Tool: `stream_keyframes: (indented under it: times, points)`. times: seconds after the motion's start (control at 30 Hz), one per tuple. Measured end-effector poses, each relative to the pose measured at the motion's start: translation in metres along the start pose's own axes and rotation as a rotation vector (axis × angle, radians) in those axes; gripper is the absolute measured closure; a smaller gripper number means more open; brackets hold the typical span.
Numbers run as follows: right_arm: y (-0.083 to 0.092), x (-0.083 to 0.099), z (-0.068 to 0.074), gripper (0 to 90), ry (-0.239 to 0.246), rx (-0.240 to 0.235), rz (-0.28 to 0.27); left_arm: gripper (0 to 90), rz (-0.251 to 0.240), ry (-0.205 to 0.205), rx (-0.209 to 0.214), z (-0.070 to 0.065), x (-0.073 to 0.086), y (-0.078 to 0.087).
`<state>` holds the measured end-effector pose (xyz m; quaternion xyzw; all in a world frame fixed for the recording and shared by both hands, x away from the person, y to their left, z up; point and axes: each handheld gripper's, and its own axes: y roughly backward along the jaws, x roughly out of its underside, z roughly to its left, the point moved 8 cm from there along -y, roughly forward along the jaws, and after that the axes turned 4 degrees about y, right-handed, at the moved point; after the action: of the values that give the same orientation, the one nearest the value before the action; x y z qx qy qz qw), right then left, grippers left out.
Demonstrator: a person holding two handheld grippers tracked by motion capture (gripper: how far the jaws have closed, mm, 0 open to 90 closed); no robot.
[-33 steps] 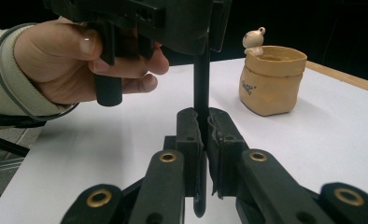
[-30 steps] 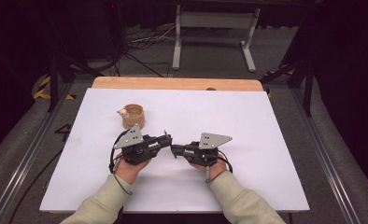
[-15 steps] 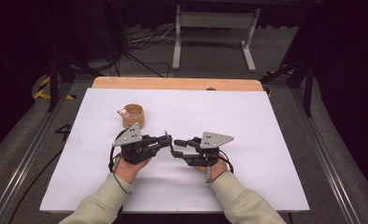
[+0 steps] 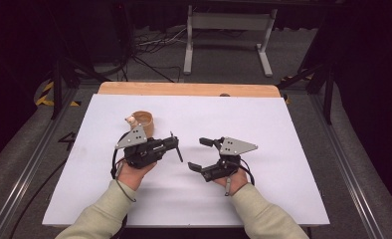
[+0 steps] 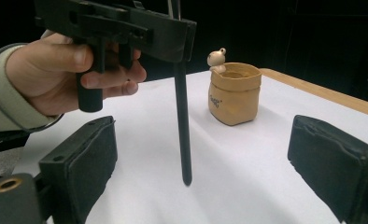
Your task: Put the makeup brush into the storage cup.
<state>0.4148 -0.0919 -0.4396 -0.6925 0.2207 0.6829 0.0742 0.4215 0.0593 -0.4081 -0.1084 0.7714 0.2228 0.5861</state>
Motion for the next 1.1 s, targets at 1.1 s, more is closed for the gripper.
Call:
stream_keyframes:
  times: [1.1]
  points:
    - [0.062,0.003,-0.025,5.4,-0.017,0.139,-0.032,82.6,0.001,0.005,-0.195,0.057,-0.037,0.021]
